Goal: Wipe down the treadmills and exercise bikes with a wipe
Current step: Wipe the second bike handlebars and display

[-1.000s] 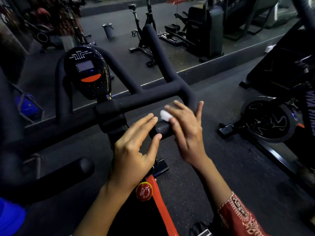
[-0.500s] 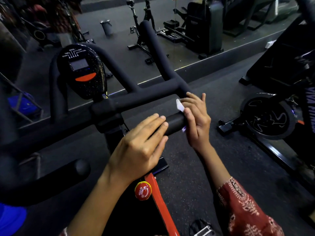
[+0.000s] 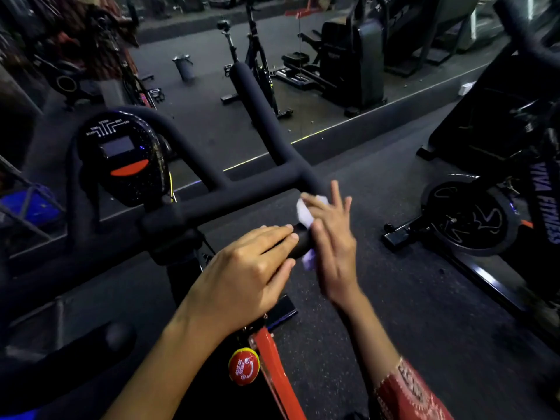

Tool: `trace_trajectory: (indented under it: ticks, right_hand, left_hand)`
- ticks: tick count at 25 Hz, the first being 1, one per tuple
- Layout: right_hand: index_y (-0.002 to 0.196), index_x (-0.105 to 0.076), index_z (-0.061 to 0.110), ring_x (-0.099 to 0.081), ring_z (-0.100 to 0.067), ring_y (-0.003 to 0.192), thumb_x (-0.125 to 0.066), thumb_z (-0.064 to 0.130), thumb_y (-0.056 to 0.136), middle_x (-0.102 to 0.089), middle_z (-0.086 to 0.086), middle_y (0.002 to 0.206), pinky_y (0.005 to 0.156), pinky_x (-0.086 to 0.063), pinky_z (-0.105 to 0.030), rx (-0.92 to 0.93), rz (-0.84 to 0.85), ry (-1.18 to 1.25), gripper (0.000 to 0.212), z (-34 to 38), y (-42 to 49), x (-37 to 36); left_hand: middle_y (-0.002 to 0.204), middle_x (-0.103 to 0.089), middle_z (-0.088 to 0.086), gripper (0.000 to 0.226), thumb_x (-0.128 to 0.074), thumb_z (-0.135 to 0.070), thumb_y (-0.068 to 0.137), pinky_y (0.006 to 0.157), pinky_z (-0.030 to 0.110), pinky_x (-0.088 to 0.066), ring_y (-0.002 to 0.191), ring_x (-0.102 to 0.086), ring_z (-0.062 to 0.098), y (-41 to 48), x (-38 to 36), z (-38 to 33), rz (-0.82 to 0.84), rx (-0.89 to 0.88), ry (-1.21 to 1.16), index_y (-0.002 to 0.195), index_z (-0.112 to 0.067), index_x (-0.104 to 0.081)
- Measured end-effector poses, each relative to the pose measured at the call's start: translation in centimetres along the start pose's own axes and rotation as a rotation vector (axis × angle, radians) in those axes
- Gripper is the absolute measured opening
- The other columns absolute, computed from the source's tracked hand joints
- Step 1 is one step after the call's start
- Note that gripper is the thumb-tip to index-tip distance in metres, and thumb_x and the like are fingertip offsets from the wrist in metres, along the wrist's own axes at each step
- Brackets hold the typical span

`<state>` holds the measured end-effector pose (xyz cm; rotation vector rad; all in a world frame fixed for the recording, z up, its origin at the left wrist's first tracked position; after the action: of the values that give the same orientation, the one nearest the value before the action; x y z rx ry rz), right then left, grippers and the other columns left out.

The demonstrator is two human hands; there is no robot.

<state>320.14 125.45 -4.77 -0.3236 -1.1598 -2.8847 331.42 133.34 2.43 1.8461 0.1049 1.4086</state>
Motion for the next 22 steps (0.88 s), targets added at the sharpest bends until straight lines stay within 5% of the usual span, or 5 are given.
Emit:
trace_trajectory:
  ticks: [10, 15, 18, 20, 22]
  right_hand:
    - [0.126, -0.044, 0.045, 0.01, 0.0, 0.145, -0.028, 0.037, 0.099, -0.03, 0.028, 0.147, 0.115, 0.02, -0.043, -0.285, 0.237, 0.153, 0.033, -2.9, 4.1, 0.9]
    - [0.112, -0.063, 0.008, -0.032, -0.011, 0.141, -0.036, 0.021, 0.1, -0.063, 0.001, 0.113, 0.12, -0.005, -0.035, -0.007, 0.188, 0.076, 0.032, 2.0, 0.8, 1.3]
    - [0.101, -0.06, 0.011, -0.064, 0.001, 0.081, -0.043, 0.023, 0.099, -0.063, 0.015, 0.081, 0.088, -0.047, -0.024, -0.141, 0.045, 0.15, 0.022, 1.9, 5.3, 3.1]
    - [0.103, -0.06, 0.013, -0.066, -0.012, 0.077, -0.047, 0.018, 0.099, -0.066, 0.007, 0.085, 0.072, -0.048, -0.021, -0.241, -0.097, 0.062, 0.014, 0.8, 9.8, 3.5]
    - [0.114, -0.061, 0.002, -0.063, -0.029, 0.098, -0.047, 0.012, 0.098, -0.064, -0.014, 0.109, 0.083, -0.042, -0.025, -0.263, 0.101, -0.178, 0.023, -0.7, 13.3, 0.8]
  left_hand:
    - [0.104, -0.071, 0.012, 0.032, -0.055, -0.023, 0.086, 0.088, 0.032, -0.048, 0.093, -0.069, 0.022, 1.0, -0.2, 0.0, 0.044, 0.037, 0.014, 0.101, -0.001, -0.073]
    - [0.094, -0.073, 0.009, 0.039, -0.051, -0.033, 0.083, 0.08, 0.032, -0.048, 0.084, -0.071, 0.022, 2.8, 0.3, 2.3, 0.071, 0.183, -0.001, 0.092, -0.004, -0.075]
    - [0.097, -0.073, 0.009, 0.046, -0.049, -0.041, 0.082, 0.08, 0.033, -0.054, 0.088, -0.07, 0.022, 4.2, 0.7, 4.9, 0.047, 0.312, -0.012, 0.095, -0.005, -0.075]
    - [0.108, -0.07, 0.011, 0.044, -0.055, -0.039, 0.083, 0.093, 0.036, -0.051, 0.101, -0.067, 0.024, 5.0, 0.0, 6.5, 0.068, 0.397, -0.015, 0.104, -0.005, -0.073]
    - [0.122, -0.064, 0.016, 0.036, -0.065, -0.022, 0.085, 0.104, 0.037, -0.039, 0.115, -0.059, 0.03, 5.9, -1.3, 7.4, 0.1, 0.419, -0.006, 0.115, -0.003, -0.067]
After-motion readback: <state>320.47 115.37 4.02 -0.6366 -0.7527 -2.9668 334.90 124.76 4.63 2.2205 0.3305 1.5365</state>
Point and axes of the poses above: each hand's wrist, its own y-axis towards the middle knuckle, its own x-axis out of the back of the hand, z = x × y, the point moved 5 cm from there along y, towards the middle knuckle
